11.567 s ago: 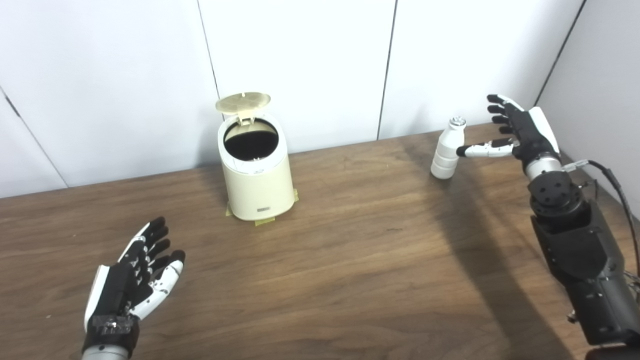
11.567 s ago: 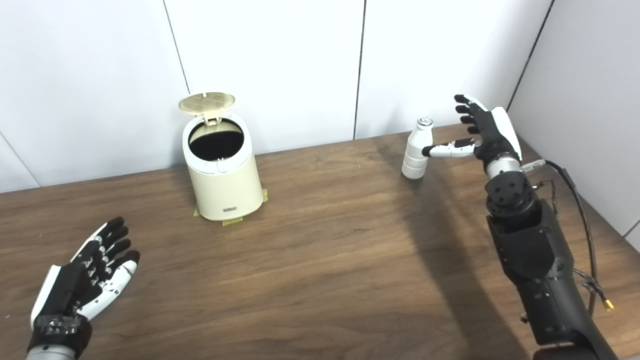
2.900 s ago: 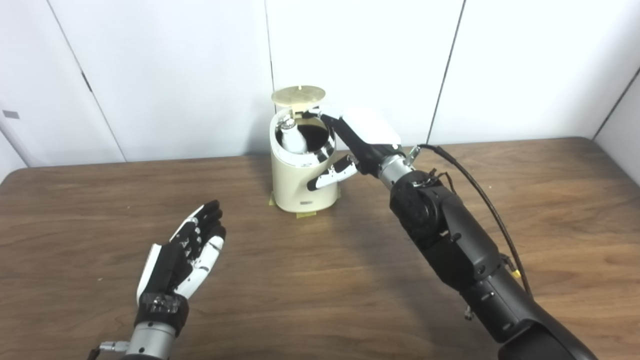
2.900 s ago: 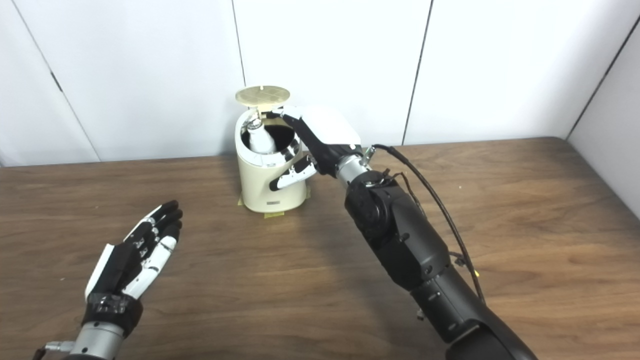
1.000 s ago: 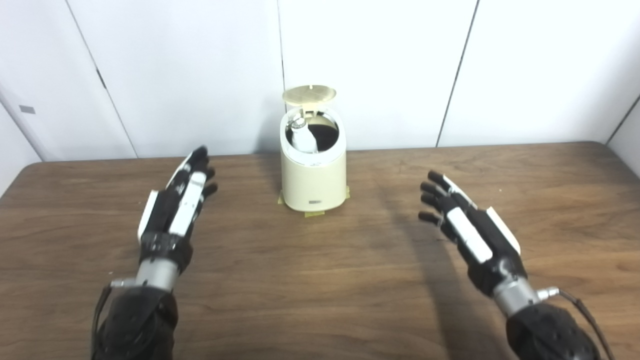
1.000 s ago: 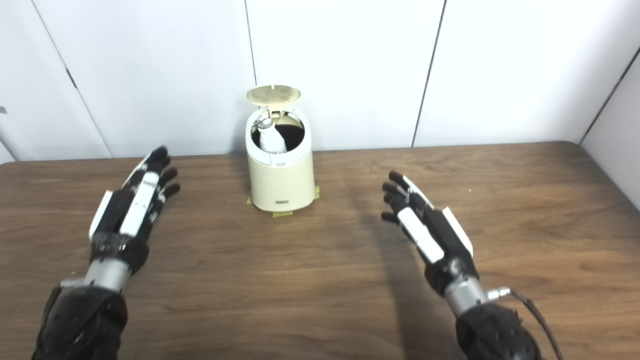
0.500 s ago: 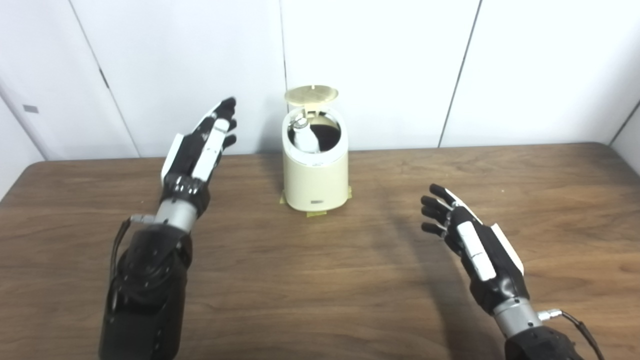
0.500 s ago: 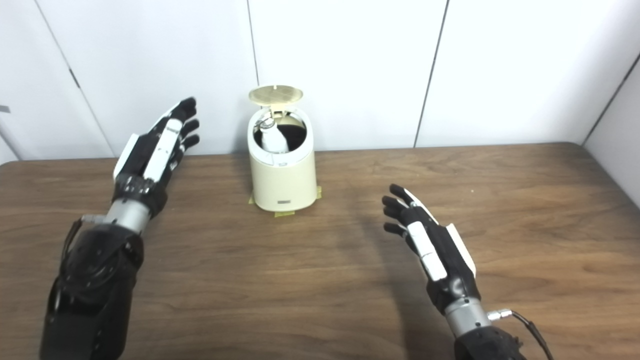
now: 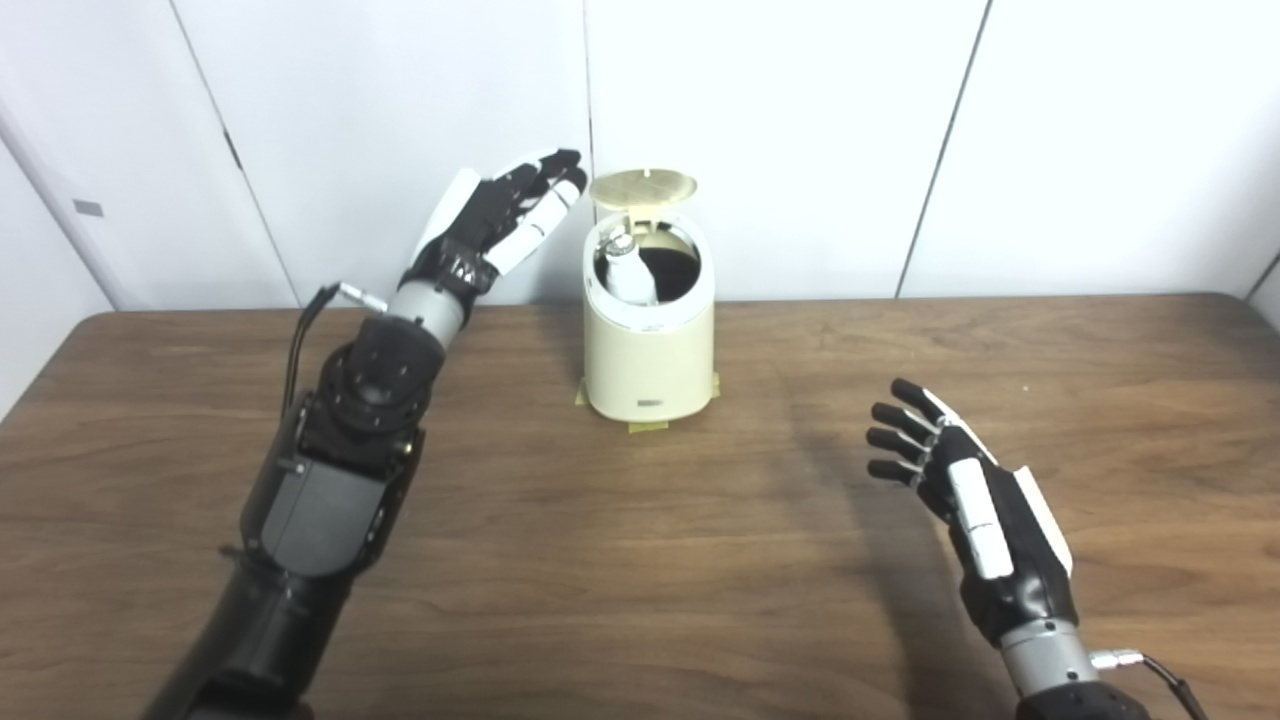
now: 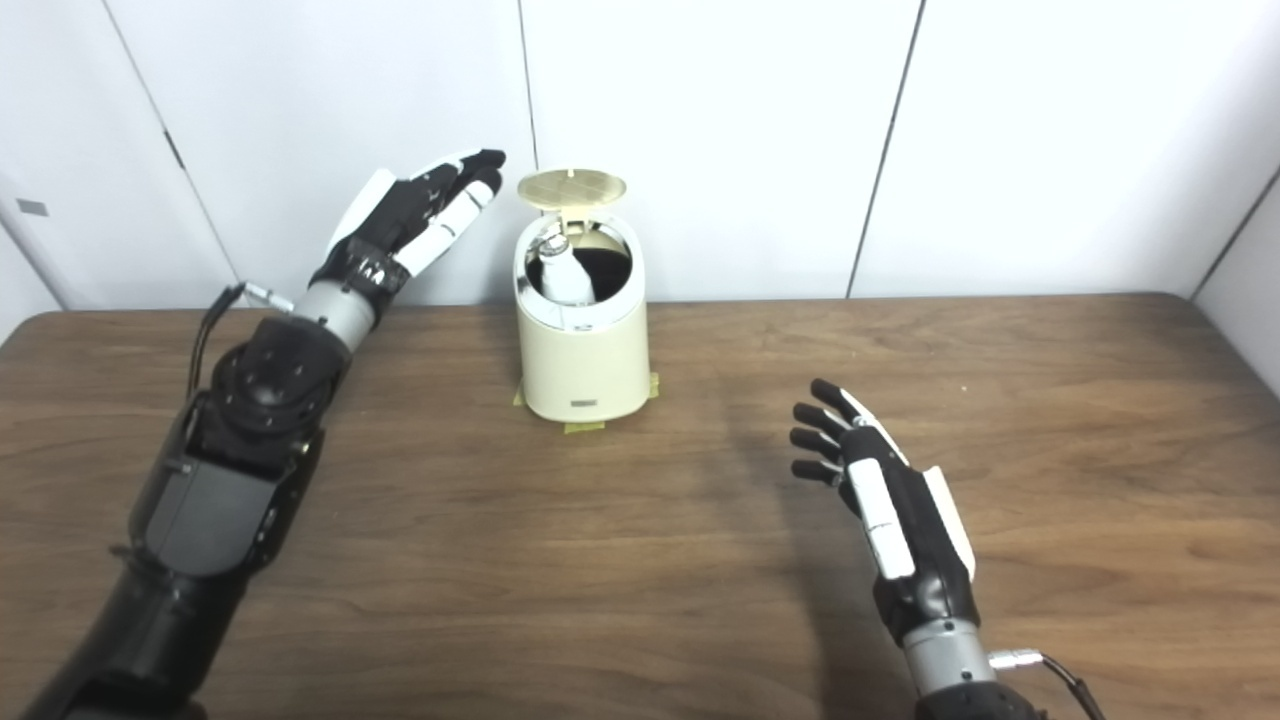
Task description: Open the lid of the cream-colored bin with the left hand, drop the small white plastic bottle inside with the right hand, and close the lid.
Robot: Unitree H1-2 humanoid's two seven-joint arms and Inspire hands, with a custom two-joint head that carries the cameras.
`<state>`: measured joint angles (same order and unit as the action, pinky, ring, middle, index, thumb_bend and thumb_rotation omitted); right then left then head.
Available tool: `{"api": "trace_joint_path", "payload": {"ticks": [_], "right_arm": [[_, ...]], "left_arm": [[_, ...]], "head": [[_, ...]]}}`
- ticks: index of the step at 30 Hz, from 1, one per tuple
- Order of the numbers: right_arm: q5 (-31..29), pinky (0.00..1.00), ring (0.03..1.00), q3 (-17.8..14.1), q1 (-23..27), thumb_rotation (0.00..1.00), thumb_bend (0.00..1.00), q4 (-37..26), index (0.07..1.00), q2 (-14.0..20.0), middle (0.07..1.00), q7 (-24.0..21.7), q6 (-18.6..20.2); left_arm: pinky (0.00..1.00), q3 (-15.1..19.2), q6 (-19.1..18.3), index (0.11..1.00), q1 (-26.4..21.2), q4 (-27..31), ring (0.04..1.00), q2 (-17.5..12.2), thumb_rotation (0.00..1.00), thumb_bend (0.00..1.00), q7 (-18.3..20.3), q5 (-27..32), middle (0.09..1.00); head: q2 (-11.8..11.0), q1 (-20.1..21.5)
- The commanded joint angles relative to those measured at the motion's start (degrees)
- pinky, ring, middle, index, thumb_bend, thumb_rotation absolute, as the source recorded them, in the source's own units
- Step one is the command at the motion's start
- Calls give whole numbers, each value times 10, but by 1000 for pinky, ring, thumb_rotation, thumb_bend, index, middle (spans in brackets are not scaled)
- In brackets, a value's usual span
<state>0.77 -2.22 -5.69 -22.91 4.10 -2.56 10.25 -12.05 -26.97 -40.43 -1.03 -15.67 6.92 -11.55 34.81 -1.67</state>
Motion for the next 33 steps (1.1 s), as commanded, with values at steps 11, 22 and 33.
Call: {"api": "trace_joint_path", "payload": {"ticks": [11, 22, 33], "right_arm": [[1, 718, 825, 6, -17, 949, 483, -3, 850, -17, 822, 18, -25], [0, 741, 820, 10, -20, 960, 468, 10, 865, -20, 810, 28, -25], [-1, 741, 813, 12, -20, 967, 431, 10, 873, -24, 795, 39, -11]], "left_arm": [[927, -38, 17, 926, -90, -56, 967, -10, 840, 434, 17, -86, 957], [864, -87, 82, 905, -110, -89, 933, -27, 800, 485, 31, -176, 931], [797, -91, 120, 802, -108, -67, 912, -26, 805, 452, 62, -208, 916]], "head": [[-2, 9], [-3, 16], [0, 18]]}}
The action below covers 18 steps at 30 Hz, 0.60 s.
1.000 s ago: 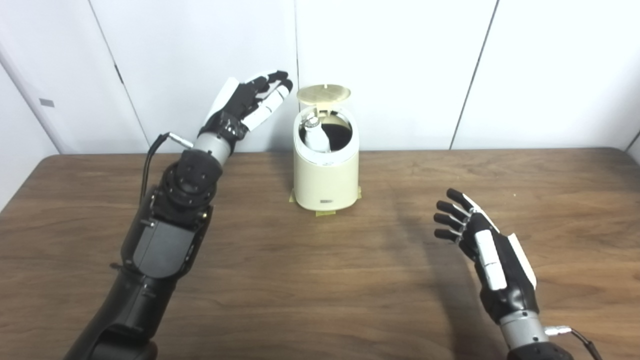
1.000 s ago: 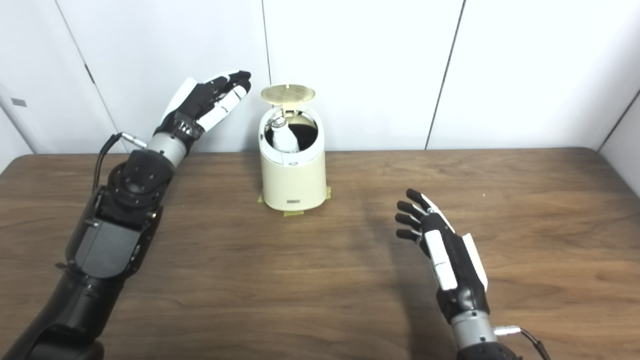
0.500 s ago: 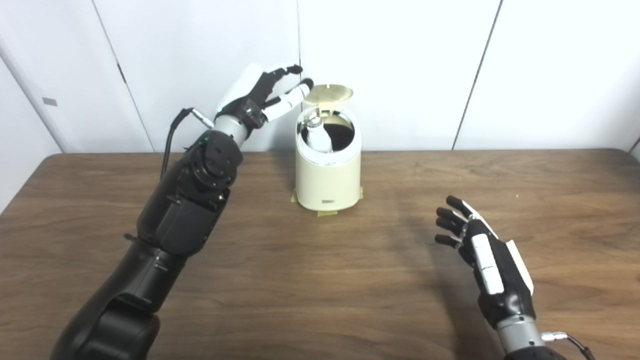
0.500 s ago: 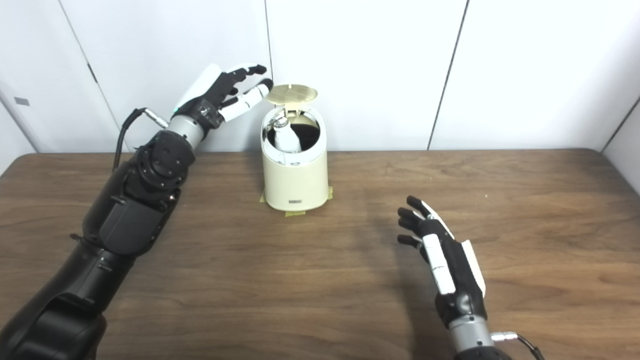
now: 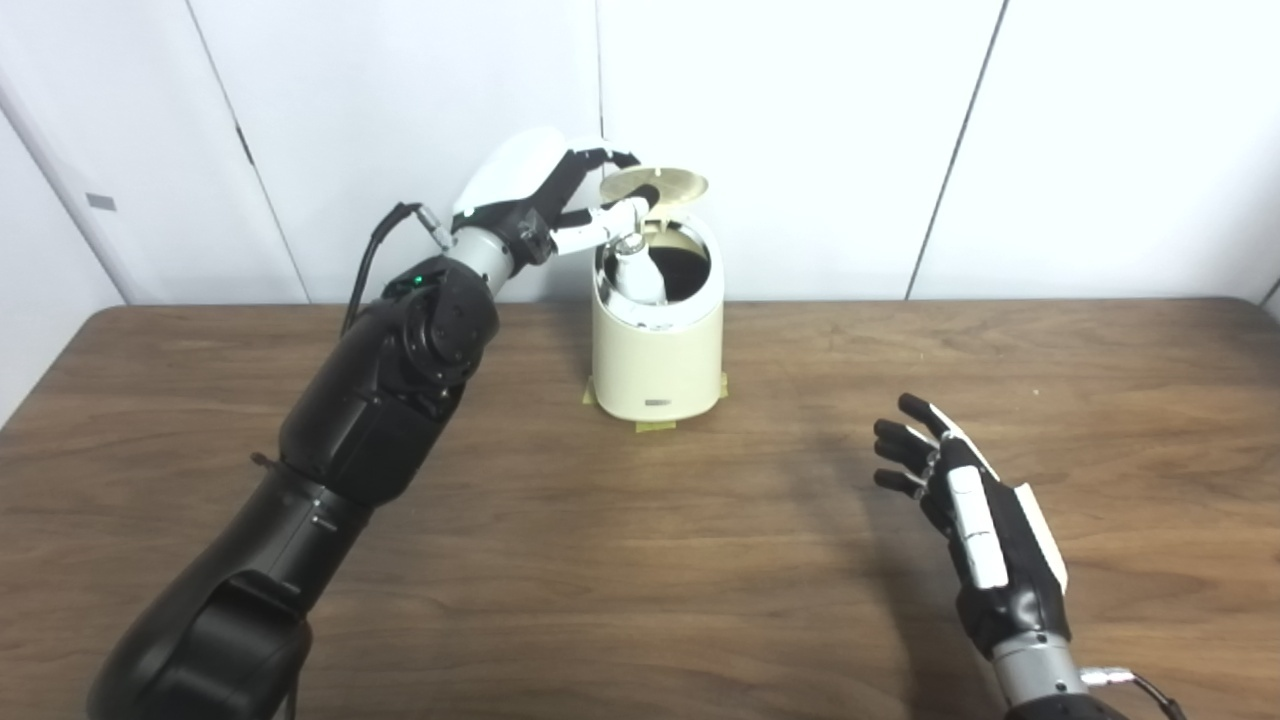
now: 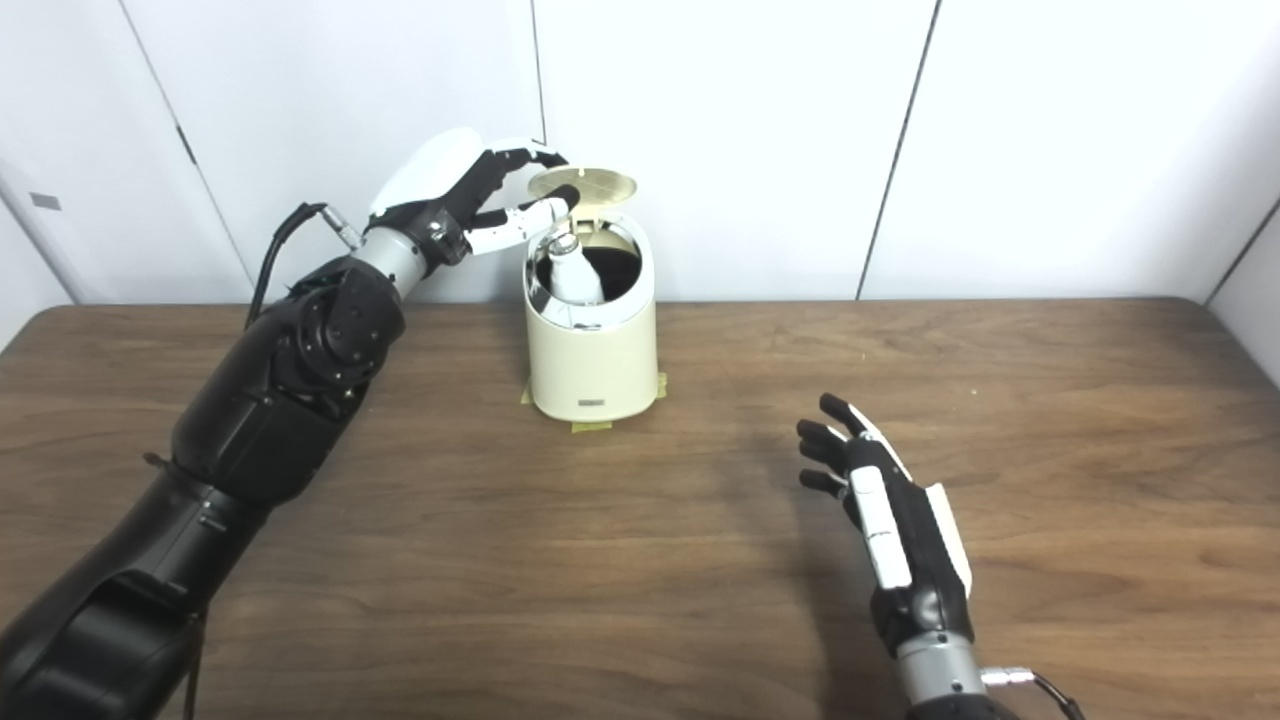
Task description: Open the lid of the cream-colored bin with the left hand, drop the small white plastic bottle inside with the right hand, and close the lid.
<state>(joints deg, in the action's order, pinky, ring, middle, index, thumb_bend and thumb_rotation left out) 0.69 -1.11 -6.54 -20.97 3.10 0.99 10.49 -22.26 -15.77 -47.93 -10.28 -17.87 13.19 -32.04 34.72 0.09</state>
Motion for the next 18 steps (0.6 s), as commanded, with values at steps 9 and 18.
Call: {"api": "trace_joint_path", "payload": {"ticks": [9, 18], "right_arm": [[5, 713, 803, -2, -2, 938, 437, 2, 865, -11, 798, 13, -4], [5, 700, 797, -2, 0, 923, 416, 3, 862, -14, 800, 18, 4]], "left_arm": [[777, 19, 12, 776, -21, 64, 907, 5, 840, 438, 34, 0, 928], [793, 1, 27, 753, -5, 96, 926, -6, 808, 479, 53, -40, 927]], "head": [[3, 7], [9, 11]]}}
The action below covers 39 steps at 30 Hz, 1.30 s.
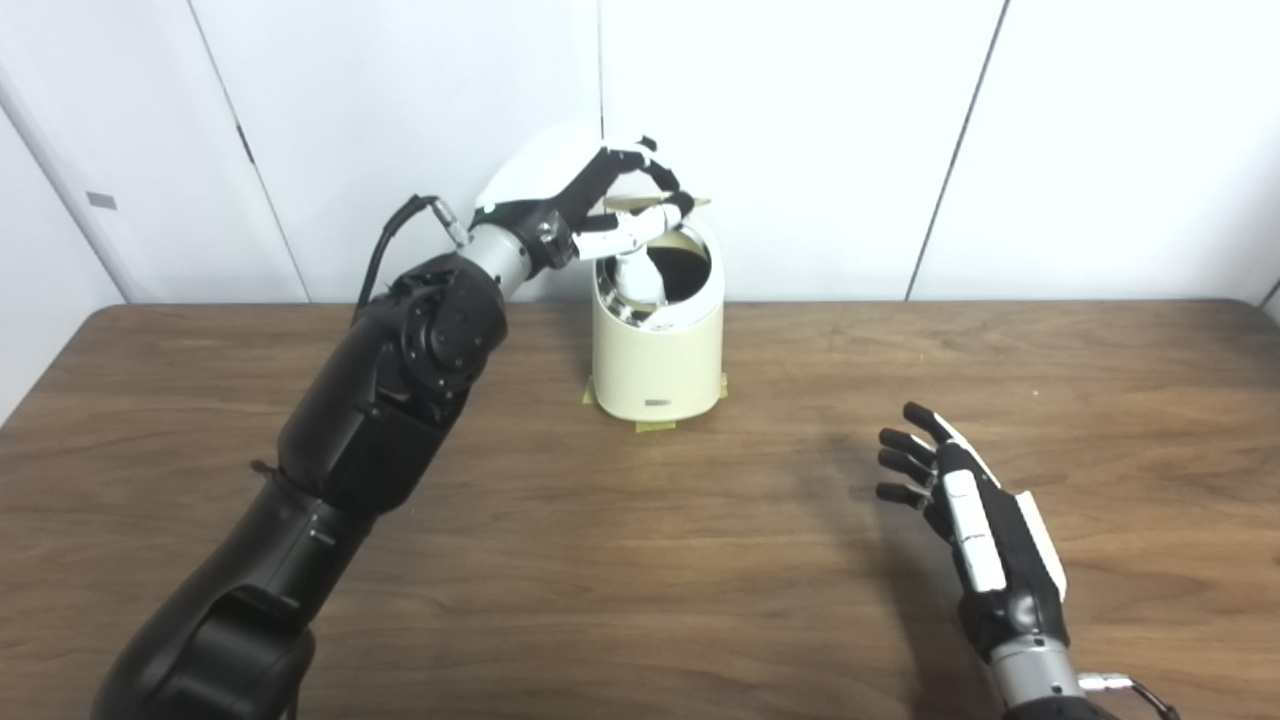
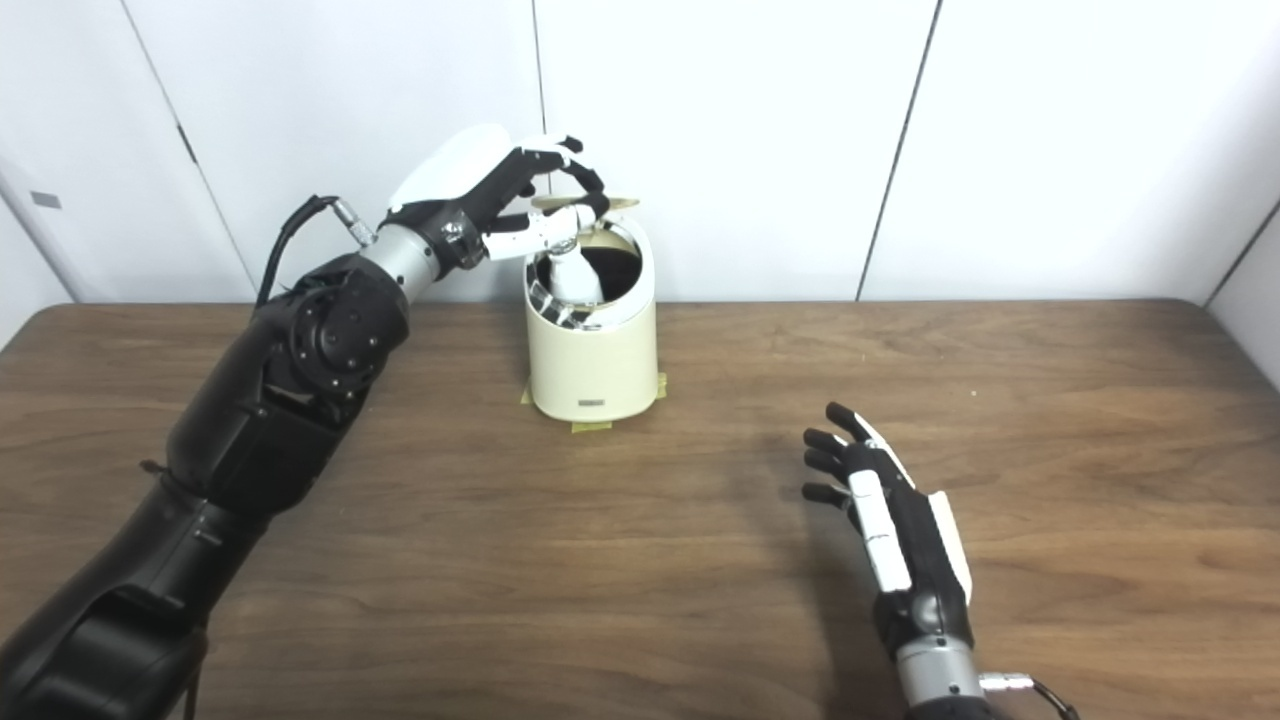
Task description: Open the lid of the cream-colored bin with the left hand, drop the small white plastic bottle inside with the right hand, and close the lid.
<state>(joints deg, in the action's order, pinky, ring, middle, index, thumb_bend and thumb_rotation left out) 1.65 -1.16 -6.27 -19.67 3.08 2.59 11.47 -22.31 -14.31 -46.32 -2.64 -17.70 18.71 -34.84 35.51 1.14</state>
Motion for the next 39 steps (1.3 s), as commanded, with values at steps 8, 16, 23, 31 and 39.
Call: {"api": "trace_joint_path", "payload": {"ticks": [8, 16, 23, 31, 39], "right_arm": [[-82, 725, 826, -23, 2, 854, 435, -53, 883, -21, 817, -3, 49], [-92, 741, 827, -27, -1, 855, 450, -67, 884, -12, 818, -7, 54], [-92, 752, 828, -26, -7, 838, 474, -72, 884, -10, 812, -6, 59], [-81, 738, 816, -23, -10, 864, 462, -73, 884, -9, 793, -5, 69], [-58, 735, 806, -15, -9, 892, 429, -82, 883, -5, 777, -5, 76]], "left_arm": [[843, -17, 25, 772, -9, 32, 947, -22, 881, 506, 22, -62, 926], [859, -31, 42, 812, 8, 20, 904, -23, 871, 497, 27, -102, 886], [894, -45, 58, 816, 18, 10, 898, -28, 905, 515, 36, -137, 855], [924, -47, 70, 827, 40, 30, 917, -31, 877, 508, 46, -170, 874], [930, -50, 70, 827, 60, 48, 926, -26, 832, 494, 53, -196, 879]], "head": [[6, 5], [9, 5], [13, 8], [16, 8], [28, 15]]}}
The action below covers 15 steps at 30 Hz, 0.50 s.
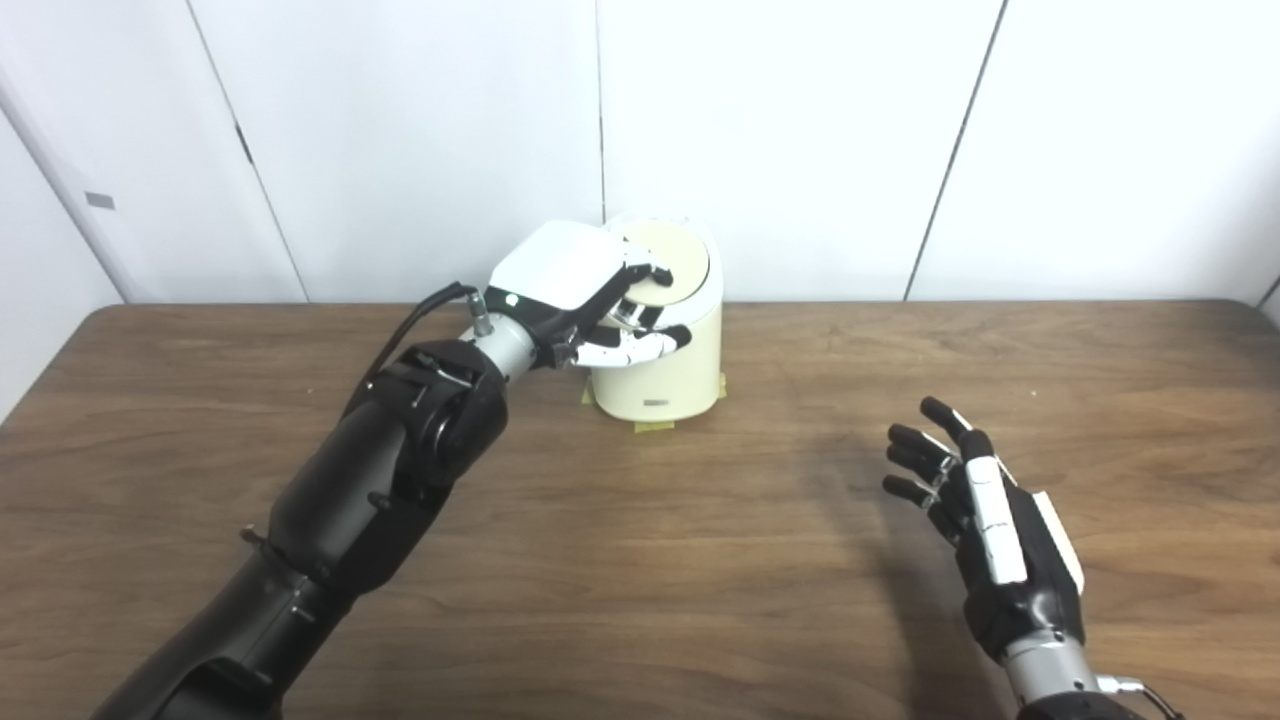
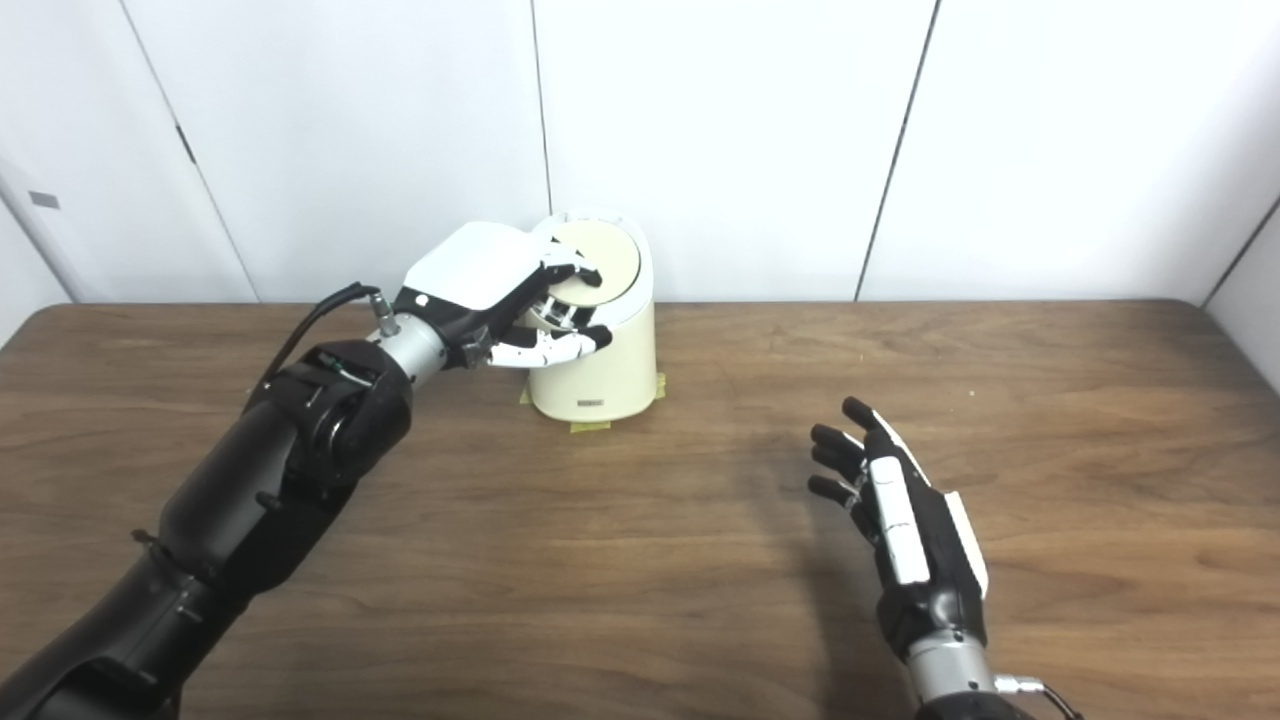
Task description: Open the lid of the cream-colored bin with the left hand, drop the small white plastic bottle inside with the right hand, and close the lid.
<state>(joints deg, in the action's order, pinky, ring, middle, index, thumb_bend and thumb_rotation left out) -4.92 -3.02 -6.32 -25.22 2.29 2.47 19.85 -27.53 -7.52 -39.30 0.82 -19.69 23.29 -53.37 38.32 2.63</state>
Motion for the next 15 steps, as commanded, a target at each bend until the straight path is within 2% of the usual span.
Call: {"api": "trace_joint_path", "payload": {"ticks": [1, 6, 10, 15], "right_arm": [[22, 735, 806, 9, -8, 902, 422, -26, 886, 8, 776, -5, -14], [42, 718, 791, 12, -9, 939, 395, -27, 906, 12, 765, -11, -20], [32, 725, 794, 5, -12, 940, 436, -31, 919, 5, 767, -14, -7], [21, 734, 797, -1, -13, 940, 455, -38, 919, 1, 765, -15, 1]], "left_arm": [[934, 0, 2, 828, -7, 19, 928, -7, 837, 494, 10, -16, 881], [957, -1, 4, 830, 7, 38, 940, -7, 830, 467, 17, -43, 891], [956, -1, 13, 830, 19, 33, 938, -7, 836, 458, 1, -65, 887], [962, -18, 17, 832, 12, 11, 946, -5, 892, 487, 23, -100, 885]], "head": [[3, 1], [8, 1], [8, 3], [11, 7]]}}
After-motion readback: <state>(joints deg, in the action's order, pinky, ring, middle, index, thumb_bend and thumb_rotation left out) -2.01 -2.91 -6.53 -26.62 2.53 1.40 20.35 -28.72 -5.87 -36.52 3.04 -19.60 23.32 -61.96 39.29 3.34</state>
